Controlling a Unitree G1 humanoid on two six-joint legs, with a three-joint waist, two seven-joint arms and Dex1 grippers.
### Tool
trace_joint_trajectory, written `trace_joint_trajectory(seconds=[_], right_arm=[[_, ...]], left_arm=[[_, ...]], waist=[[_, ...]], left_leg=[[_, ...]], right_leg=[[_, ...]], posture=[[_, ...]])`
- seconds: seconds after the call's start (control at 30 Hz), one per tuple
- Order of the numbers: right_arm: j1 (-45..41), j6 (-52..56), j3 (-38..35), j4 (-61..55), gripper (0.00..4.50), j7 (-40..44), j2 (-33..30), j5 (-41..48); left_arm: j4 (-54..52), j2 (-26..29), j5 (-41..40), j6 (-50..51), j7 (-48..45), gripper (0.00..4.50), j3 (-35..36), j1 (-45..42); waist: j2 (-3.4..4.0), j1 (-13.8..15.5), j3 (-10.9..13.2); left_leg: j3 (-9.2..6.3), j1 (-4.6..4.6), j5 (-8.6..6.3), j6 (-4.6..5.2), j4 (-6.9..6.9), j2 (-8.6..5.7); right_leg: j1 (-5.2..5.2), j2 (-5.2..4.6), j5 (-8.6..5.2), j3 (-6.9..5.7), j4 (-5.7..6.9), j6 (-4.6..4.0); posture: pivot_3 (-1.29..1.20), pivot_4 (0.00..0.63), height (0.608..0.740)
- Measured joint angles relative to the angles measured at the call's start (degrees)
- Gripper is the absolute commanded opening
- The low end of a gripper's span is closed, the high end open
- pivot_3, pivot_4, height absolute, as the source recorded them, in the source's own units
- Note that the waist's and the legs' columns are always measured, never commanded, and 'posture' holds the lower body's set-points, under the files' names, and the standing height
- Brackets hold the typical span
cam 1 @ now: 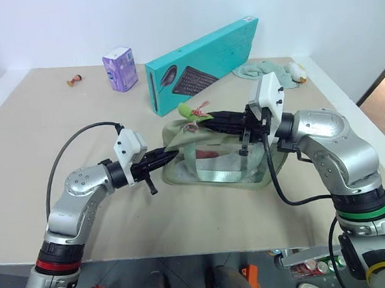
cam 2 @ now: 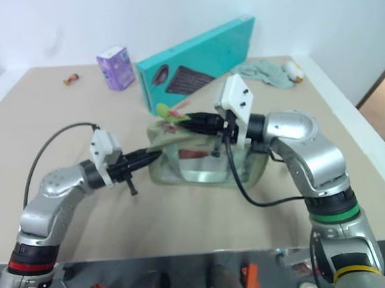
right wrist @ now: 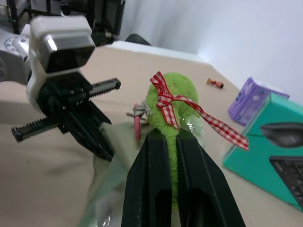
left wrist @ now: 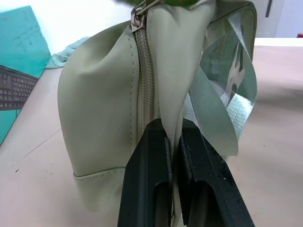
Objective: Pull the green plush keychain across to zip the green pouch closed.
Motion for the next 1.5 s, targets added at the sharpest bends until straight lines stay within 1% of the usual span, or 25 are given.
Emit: trace_joint_trajectory(seconds=[0.1, 0.17, 0.33, 0.37, 0.63, 0.97, 1.13, 1.33, 1.5], right_arm=[[0.40, -0.02, -3.86, -1.27, 0.01, -1.54, -2.10, 0.04], [1.06, -0.01, -5.14, -2.04, 0.01, -1.90, -3.12, -0.01], [3.67, 0.05, -8.32, -3.53, 0.01, -1.67, -7.91, 0.14], [5.30, -0.04, -9.67, -4.11, 0.01, -1.51, -9.11, 0.24], [8.59, -2.24, -12.34, -4.08, 0.01, -0.83, -13.48, 0.12], [9.01, -5.52, -12.34, -1.23, 0.01, -0.51, -15.94, -0.44], [11.43, -9.58, -13.33, 1.76, 0.01, -0.29, -17.65, -1.39], [11.30, -11.11, -13.35, 2.46, 0.01, -0.64, -17.61, -1.40], [9.88, -11.14, -12.62, 3.03, 0.01, -2.64, -15.18, -2.36]], left_arm=[[-0.38, -0.57, -0.09, 1.07, 1.26, 0.00, 0.09, 0.00], [-0.91, -0.95, -0.13, 1.61, 1.80, 0.00, 0.04, -0.01], [-1.79, -1.94, -1.08, 3.22, 2.42, 0.00, -0.19, -0.13], [-1.92, -2.17, -1.57, 3.80, 2.52, 0.00, -0.41, -0.51], [-2.39, -2.25, -2.20, 4.95, 3.37, 0.00, -1.01, -1.43], [-2.42, -3.24, -2.74, 6.22, 4.50, 0.00, -1.59, -2.60], [-2.86, -4.10, -4.50, 8.00, 5.86, 0.00, -1.59, -3.55], [-2.90, -4.62, -5.09, 10.10, 8.07, 0.00, -1.59, -4.61], [-2.52, -6.00, -6.02, 12.30, 10.04, 0.00, -1.60, -4.70]], waist=[[0.00, 0.04, 0.00], [0.00, 0.05, 0.00], [0.01, 0.13, 0.01], [0.01, 0.13, 0.01], [0.03, 0.11, 0.02], [0.03, 0.17, 0.02], [0.03, 0.19, 0.02], [0.03, 0.18, 0.02], [0.02, 0.13, 0.03]], left_leg=[[0.02, 0.00, 0.00, 0.00, 0.00, -0.01], [0.02, 0.01, 0.00, 0.00, 0.00, -0.01], [0.03, -0.02, 0.00, 0.00, 0.00, -0.01], [0.02, -0.03, 0.00, 0.00, 0.00, 0.00], [-0.01, -0.01, 0.00, 0.00, -0.01, 0.02], [-0.01, -0.05, 0.00, 0.00, -0.01, -0.05], [0.00, -0.04, 0.00, 0.00, -0.01, -0.07], [-0.03, 0.00, 0.00, 0.00, -0.01, -0.06], [0.02, 0.00, 0.00, 0.00, 0.00, -0.08]], right_leg=[[0.00, -0.01, -0.01, 0.00, 0.00, -0.01], [0.00, -0.01, -0.02, 0.01, 0.00, -0.03], [-0.01, -0.01, -0.05, 0.02, -0.01, -0.04], [-0.02, 0.01, -0.06, 0.04, -0.01, -0.05], [-0.02, 0.06, -0.08, 0.04, 0.00, -0.08], [-0.01, 0.01, -0.10, 0.05, -0.01, -0.02], [-0.01, -0.01, -0.10, 0.05, -0.01, 0.02], [0.03, 0.02, -0.08, 0.05, -0.01, 0.03], [0.02, 0.01, -0.03, 0.08, -0.01, 0.13]], posture=[[0.00, 0.150, 0.740], [0.00, 0.150, 0.740], [0.00, 0.150, 0.740], [0.00, 0.150, 0.740], [0.00, 0.150, 0.740], [0.00, 0.150, 0.740], [0.00, 0.150, 0.740], [0.00, 0.150, 0.740], [0.00, 0.150, 0.740]])
